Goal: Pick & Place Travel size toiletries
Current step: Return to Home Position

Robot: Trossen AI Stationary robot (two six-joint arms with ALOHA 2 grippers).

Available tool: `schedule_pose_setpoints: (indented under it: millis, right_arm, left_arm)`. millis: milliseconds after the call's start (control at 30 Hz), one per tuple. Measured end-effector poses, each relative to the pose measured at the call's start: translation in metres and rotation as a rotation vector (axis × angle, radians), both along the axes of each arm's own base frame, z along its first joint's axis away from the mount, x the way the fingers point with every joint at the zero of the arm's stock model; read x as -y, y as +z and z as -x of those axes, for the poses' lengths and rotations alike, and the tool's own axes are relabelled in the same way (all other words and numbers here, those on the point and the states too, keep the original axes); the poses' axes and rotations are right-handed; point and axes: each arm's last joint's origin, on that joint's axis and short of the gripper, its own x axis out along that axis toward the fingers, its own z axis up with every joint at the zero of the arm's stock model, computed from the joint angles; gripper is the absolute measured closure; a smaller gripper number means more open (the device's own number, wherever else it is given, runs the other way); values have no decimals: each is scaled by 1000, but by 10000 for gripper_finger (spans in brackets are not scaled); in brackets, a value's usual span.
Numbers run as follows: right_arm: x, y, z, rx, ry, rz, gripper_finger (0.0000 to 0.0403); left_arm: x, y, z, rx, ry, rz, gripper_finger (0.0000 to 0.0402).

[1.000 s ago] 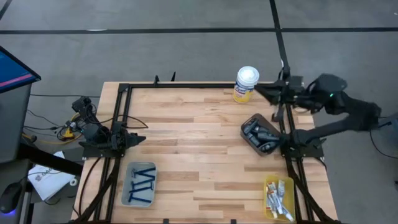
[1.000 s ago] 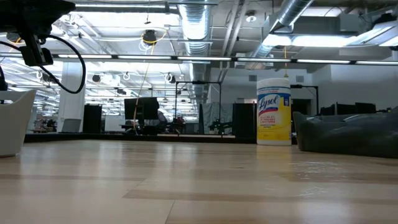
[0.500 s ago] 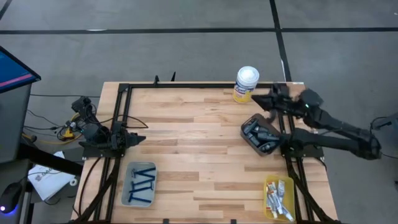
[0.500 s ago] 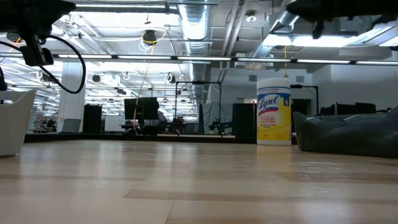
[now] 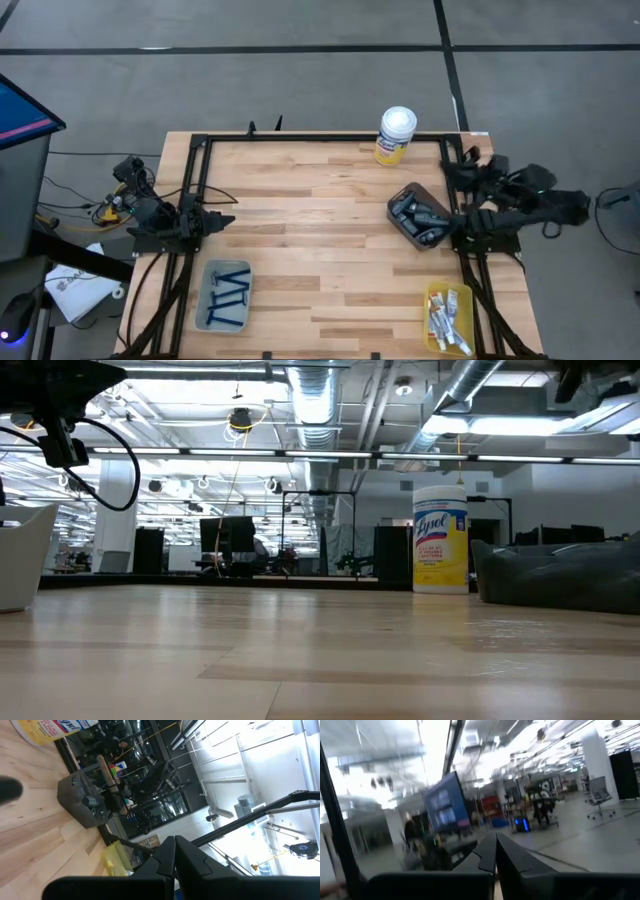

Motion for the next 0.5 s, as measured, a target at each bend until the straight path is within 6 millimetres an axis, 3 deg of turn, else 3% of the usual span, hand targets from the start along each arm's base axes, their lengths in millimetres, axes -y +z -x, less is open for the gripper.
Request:
schedule_pose_setpoints:
  millis: [100, 267, 433, 500]
  right_arm:
    - [-5, -20, -14, -76, 20, 52, 403]
    - [-10, -61, -32, -53, 17, 115, 403]
    - [-10, -98, -37, -1, -5, 148, 403]
    - [-10, -104, -35, 12, -3, 146, 403]
  left_arm:
    - [0, 0, 0, 1, 0, 1, 401]
    - [0, 0, 0, 2, 0, 1, 401]
    - [0, 0, 0, 3, 0, 3, 401]
    - [0, 0, 0, 3, 0, 3, 401]
